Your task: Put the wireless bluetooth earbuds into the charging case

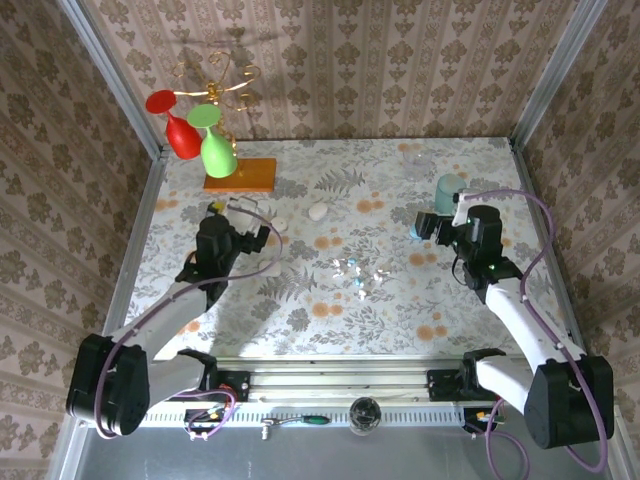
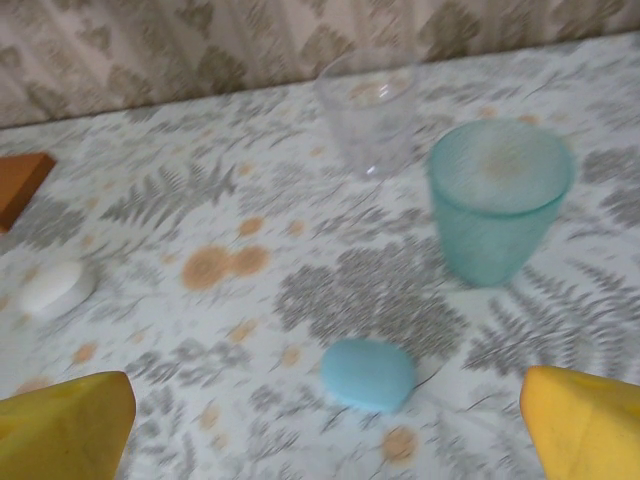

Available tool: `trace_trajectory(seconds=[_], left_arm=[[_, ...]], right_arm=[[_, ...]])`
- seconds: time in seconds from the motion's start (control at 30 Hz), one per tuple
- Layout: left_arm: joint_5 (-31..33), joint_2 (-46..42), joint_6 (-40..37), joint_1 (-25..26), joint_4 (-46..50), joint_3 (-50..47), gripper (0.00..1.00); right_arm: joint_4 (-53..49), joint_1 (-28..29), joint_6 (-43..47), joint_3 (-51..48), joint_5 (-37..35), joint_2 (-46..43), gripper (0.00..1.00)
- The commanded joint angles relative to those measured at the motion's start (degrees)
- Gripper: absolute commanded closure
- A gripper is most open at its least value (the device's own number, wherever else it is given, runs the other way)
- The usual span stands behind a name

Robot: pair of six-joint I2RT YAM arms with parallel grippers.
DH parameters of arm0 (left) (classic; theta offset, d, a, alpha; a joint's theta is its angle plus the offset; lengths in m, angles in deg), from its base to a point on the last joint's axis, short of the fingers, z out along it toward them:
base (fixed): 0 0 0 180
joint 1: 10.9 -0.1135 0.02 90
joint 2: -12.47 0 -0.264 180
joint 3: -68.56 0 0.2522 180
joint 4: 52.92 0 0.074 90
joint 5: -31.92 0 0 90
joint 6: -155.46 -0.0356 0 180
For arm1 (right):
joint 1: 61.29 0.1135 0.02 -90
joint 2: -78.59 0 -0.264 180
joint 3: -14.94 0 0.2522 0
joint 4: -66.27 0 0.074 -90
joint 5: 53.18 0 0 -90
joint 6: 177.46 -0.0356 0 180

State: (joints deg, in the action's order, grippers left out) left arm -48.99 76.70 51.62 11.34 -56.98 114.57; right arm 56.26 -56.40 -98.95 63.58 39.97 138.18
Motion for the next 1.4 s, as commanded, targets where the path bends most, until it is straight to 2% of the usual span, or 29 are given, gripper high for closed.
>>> trace_trajectory(seconds=[0.0, 0.1, 0.27, 0.33, 0.57, 0.77, 1.0, 1.17, 1.37], left_arm=[[0.05, 1.43, -0.04, 0.96, 15.47, 5.61, 0.00], [-0.85, 5.28, 1.96, 1.13, 20.89, 10.19, 0.00], [-6.32, 12.36, -0.81, 0.42, 24.93, 15.42, 0.00], [-8.27, 15.85, -0.98, -0.96, 27.76, 18.68, 0.04], [-12.39, 29.54, -4.16, -3.81, 39.06, 31.28, 0.06], [-16.28, 40.83, -5.87, -5.61, 48.04, 42.97, 0.10], [-18.91, 48.75, -8.71, -5.63, 54.34, 52.37, 0.12], [-21.31, 51.18, -9.75, -4.46, 55.66, 54.56, 0.11], [-20.45, 53.30, -9.95, -3.87, 55.73, 55.18, 0.12]], right_arm=[[-5.08, 3.11, -3.83, 1.68, 4.80, -0.81, 0.00], [-5.16, 7.67, -4.46, 2.56, 6.26, 1.34, 0.00], [-2.57, 16.12, -3.35, 4.10, 7.56, 6.50, 0.00], [-1.20, 18.42, -3.70, 4.67, 7.80, 8.53, 0.00], [1.76, 24.23, -4.68, 7.28, 8.83, 14.22, 0.00], [3.24, 25.87, -5.06, 9.28, 11.08, 17.53, 0.00], [3.03, 26.32, -4.97, 9.82, 9.60, 18.45, 0.00], [1.78, 26.32, -4.48, 10.06, 8.41, 18.55, 0.00], [2.28, 26.32, -5.34, 10.04, 9.09, 18.37, 0.00]])
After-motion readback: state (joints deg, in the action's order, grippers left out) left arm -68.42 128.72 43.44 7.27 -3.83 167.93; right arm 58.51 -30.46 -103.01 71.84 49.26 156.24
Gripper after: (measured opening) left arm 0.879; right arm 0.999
